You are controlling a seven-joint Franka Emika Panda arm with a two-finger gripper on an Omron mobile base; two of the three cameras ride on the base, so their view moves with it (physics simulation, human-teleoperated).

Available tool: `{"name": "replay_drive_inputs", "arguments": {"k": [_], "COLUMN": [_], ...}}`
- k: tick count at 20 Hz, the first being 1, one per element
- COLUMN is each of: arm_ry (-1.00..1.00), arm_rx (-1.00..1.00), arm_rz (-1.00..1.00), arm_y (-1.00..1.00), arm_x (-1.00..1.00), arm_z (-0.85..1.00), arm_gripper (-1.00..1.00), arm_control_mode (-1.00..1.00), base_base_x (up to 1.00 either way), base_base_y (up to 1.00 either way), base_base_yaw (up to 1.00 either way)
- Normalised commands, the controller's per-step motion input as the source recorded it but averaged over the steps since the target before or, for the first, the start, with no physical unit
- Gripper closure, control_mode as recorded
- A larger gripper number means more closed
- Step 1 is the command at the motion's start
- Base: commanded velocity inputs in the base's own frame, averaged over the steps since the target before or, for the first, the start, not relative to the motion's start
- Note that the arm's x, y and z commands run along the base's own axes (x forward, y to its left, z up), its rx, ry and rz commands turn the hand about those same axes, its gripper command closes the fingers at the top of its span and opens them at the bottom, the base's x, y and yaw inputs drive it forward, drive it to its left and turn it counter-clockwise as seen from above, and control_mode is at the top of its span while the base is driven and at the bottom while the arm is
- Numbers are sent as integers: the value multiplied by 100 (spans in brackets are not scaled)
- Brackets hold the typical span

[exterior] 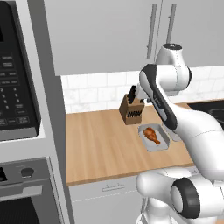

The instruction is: Take the meat container that has the chicken drumstick and place it on the second highest rack of the freezer. Then take the vegetable container that has the garlic and avocado and place it on the highest rack of the freezer.

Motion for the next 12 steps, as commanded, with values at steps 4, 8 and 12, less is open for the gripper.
{"name": "replay_drive_inputs", "arguments": {"k": [4, 8, 12], "arm_ry": [-3, 2, 0], "arm_rx": [2, 0, 4], "arm_rz": [-2, -11, -44], "arm_y": [-14, -20, -11], "arm_x": [-40, -58, -52], "arm_z": [-10, -35, -44], "arm_gripper": [-100, -100, -100], "arm_control_mode": [-100, -100, -100], "base_base_x": [0, 0, 0], "base_base_y": [0, 0, 0], "base_base_yaw": [0, 0, 0]}}
